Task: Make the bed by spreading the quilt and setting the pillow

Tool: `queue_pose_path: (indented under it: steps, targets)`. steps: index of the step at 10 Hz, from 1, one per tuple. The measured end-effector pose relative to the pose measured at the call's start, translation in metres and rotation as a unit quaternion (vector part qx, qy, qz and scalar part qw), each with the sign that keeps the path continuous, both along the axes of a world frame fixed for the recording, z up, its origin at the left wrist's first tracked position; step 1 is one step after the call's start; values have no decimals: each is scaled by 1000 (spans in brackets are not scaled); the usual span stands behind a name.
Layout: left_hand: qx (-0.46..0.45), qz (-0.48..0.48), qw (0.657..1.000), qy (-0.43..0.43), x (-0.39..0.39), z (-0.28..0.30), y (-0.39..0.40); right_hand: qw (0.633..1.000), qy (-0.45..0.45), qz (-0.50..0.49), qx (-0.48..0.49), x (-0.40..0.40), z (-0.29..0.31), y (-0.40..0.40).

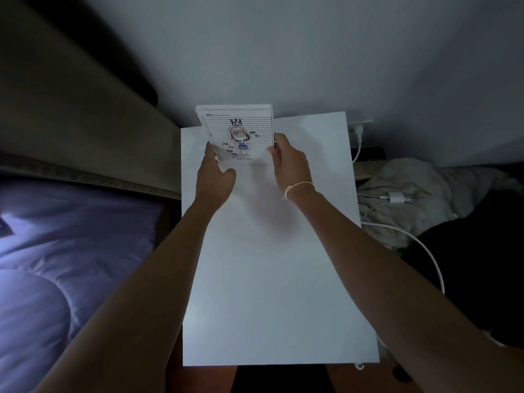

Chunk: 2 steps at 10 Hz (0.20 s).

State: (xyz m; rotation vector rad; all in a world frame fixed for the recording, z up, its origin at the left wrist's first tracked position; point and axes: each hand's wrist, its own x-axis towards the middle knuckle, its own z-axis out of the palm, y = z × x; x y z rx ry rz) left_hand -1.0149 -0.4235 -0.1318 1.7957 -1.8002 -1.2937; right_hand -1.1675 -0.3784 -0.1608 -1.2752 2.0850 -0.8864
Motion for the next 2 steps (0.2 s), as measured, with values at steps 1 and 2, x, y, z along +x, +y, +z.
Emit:
queue_pose_path:
  steps: [1,2]
  targets:
    - [-4,-1,1000,9,1,-2,2,1000,-3,8,2,-1,0,2]
    - [-12,-6,1000,-5,2,1,4,1000,-24,4,12,1,5,7]
